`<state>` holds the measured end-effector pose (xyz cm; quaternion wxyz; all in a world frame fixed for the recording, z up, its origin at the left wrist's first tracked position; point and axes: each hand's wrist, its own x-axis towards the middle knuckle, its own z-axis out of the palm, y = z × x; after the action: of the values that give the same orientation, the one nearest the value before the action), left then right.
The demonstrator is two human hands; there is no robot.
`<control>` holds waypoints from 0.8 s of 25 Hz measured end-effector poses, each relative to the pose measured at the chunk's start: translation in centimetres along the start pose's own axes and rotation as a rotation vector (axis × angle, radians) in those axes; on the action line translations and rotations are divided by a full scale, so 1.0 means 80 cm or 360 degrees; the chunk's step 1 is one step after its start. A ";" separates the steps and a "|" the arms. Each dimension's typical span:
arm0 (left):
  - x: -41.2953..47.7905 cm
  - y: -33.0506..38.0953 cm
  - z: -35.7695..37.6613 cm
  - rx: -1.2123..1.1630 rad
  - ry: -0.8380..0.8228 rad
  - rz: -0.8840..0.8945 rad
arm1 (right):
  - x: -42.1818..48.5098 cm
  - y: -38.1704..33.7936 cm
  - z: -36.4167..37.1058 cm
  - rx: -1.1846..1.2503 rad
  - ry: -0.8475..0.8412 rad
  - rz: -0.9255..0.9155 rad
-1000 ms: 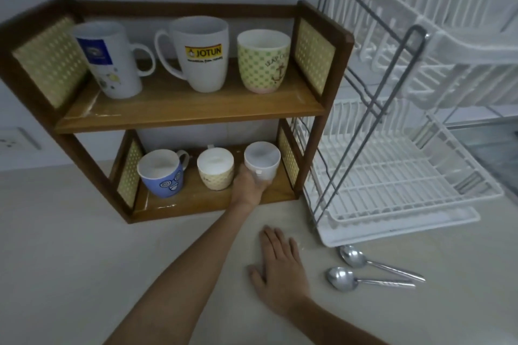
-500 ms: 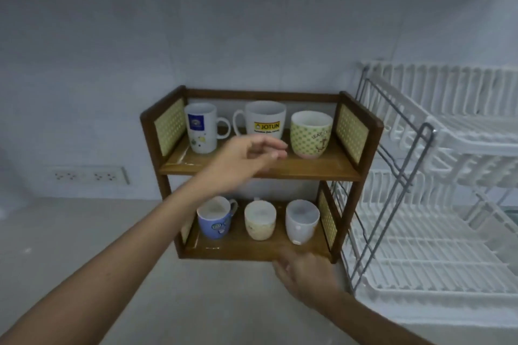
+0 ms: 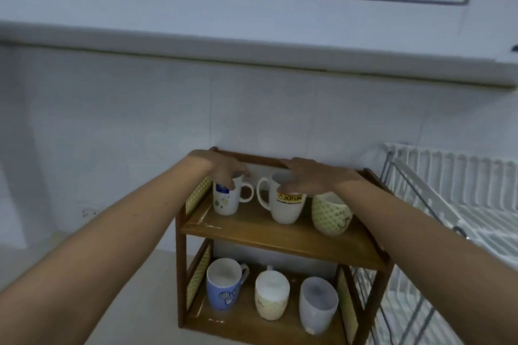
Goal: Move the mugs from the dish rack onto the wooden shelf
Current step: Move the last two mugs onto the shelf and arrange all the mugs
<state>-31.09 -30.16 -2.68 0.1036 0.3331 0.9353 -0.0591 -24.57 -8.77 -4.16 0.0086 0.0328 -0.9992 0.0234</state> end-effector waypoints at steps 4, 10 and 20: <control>0.009 -0.010 0.003 0.0010 0.0066 0.0040 | 0.019 0.008 0.003 0.0188 -0.0209 0.0039; 0.026 0.004 0.014 0.0153 0.0368 -0.0394 | 0.021 0.011 0.007 0.0206 -0.0129 0.0036; 0.024 -0.016 -0.003 -0.0036 0.0102 -0.0040 | 0.019 0.007 0.009 0.0281 -0.0107 0.0075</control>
<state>-33.40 -29.98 -2.87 0.0767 0.3219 0.9429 -0.0391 -26.12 -8.33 -4.90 -0.0283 0.0108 -0.9934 0.1105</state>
